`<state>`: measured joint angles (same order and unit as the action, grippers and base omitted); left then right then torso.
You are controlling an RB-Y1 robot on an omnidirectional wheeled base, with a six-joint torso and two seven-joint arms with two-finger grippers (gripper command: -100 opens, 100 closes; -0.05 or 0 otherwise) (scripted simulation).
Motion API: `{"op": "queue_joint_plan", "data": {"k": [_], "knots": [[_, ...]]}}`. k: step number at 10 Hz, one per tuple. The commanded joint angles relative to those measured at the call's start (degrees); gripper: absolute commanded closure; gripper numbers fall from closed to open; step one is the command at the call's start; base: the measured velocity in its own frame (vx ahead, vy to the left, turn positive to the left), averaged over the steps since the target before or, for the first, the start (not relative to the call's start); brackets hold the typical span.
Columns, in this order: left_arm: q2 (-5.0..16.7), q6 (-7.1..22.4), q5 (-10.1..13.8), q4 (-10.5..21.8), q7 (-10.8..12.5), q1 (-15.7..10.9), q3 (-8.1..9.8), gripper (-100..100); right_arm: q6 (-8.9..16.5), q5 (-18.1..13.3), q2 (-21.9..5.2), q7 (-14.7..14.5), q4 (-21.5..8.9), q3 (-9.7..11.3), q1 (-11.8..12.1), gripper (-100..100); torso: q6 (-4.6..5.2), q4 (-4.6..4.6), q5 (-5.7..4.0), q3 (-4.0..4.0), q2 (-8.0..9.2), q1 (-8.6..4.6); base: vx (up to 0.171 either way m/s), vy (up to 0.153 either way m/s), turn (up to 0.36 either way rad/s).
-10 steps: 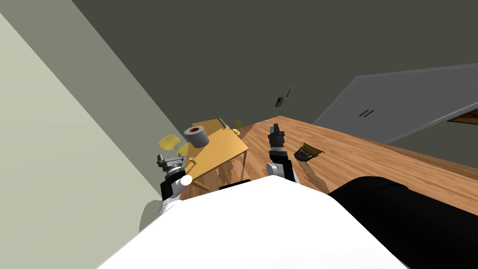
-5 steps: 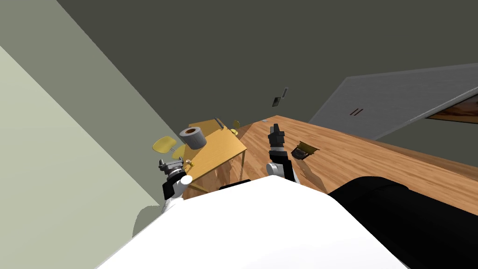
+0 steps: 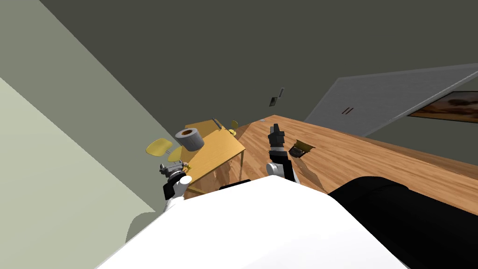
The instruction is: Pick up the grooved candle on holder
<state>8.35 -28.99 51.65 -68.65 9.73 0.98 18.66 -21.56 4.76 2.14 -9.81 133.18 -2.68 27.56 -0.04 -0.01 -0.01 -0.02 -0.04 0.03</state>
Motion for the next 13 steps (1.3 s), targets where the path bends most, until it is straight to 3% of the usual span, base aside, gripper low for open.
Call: {"op": "queue_joint_plan", "data": {"k": [1,2,3,6,9,13], "knots": [[0.1,-0.3,0.2,1.9,0.3,-0.3,0.03,-100,0.0,0.0,0.0,0.0,0.0,0.0,0.0,0,0.00,0.00,0.00,0.00,0.00,0.00,0.007,0.002,0.006],[0.1,0.0,2.0,3.9,0.6,-1.5,0.98,-100,0.0,0.0,0.0,0.0,0.0,0.0,0.0,0,-0.01,0.01,0.00,0.01,0.03,0.00,0.013,0.000,-0.101],[0.1,0.0,2.0,5.1,0.6,-1.5,0.98,-100,0.0,0.0,0.0,0.0,0.0,0.0,0.0,0,0.02,0.01,0.00,0.01,0.01,-0.01,0.014,0.006,-0.058],[0.0,0.6,5.3,10.0,1.2,-3.5,2.81,-100,0.0,0.0,0.0,0.0,0.0,0.0,0.0,0,-0.01,0.00,0.00,-0.01,-0.01,0.03,0.021,0.010,-0.073],[0.0,1.4,9.7,18.3,2.0,-6.2,5.31,-100,0.0,0.0,0.0,0.0,0.0,0.0,0.0,0,0.00,-0.01,0.02,-0.04,-0.07,0.11,0.035,0.032,-0.141],[0.1,1.8,12.2,23.7,2.4,-7.7,6.73,-100,0.0,0.0,0.0,0.0,0.0,0.0,0.0,0,-0.02,0.00,0.01,-0.01,-0.02,0.07,0.021,0.023,-0.049]]}}
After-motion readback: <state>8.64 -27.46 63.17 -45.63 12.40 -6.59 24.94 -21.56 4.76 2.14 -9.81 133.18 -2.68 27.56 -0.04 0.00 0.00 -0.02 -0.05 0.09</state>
